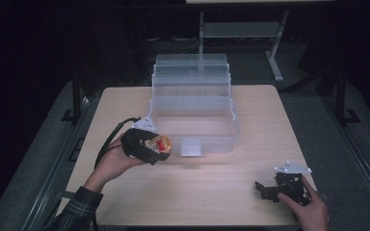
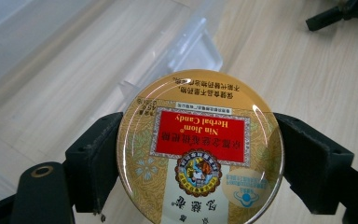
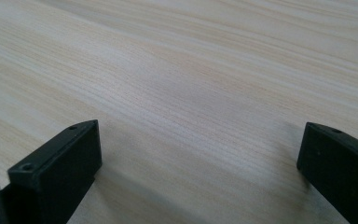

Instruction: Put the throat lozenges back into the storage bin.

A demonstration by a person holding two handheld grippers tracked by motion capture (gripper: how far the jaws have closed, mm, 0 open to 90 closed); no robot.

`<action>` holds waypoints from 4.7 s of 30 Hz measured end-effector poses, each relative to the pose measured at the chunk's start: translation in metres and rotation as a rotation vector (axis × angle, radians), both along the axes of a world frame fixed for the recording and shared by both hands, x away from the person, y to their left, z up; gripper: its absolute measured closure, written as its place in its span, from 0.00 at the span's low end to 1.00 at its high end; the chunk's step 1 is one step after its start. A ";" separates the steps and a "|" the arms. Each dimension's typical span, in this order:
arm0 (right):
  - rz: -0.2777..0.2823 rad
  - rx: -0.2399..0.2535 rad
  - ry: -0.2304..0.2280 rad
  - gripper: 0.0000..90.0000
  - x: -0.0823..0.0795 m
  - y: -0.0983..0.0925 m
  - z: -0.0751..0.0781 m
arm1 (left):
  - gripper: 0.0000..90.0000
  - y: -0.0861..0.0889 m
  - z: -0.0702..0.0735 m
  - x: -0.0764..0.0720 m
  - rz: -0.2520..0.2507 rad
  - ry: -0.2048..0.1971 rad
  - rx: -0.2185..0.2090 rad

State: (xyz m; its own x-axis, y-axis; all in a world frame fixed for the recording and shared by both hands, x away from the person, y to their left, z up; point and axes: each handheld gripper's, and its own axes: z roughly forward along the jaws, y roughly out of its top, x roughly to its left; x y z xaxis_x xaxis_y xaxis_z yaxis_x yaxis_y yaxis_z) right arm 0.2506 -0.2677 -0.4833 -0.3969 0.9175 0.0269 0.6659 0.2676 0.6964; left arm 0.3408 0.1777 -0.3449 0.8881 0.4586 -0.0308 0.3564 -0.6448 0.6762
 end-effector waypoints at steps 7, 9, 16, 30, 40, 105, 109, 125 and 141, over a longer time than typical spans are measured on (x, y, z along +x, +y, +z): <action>-0.001 0.000 0.001 0.00 0.000 0.000 0.000 | 0.22 0.002 0.004 0.010 0.012 0.004 0.006; 0.001 -0.001 -0.001 0.00 0.000 0.000 0.000 | 0.22 0.002 0.005 0.013 0.016 -0.003 0.011; -0.001 0.000 0.001 0.00 0.000 0.000 0.000 | 0.22 0.004 0.008 0.023 0.031 -0.002 0.013; 0.000 0.000 0.001 0.00 0.000 0.000 0.000 | 0.22 0.008 0.013 0.046 0.076 0.002 0.015; -0.001 0.000 0.001 0.00 0.000 0.000 0.000 | 0.22 0.010 0.015 0.066 0.113 0.012 0.029; -0.002 0.001 0.002 0.00 0.000 0.000 0.000 | 0.20 0.022 0.008 0.064 0.153 -0.016 0.022; -0.002 0.001 0.003 0.00 0.000 0.000 0.000 | 0.18 0.027 0.007 0.057 0.161 -0.023 0.032; -0.002 0.001 0.002 0.00 0.000 0.000 0.000 | 0.13 0.046 0.000 0.027 0.204 -0.047 0.008; -0.002 0.001 0.002 0.00 0.000 0.000 0.000 | 0.14 0.063 -0.027 -0.001 0.234 -0.036 0.010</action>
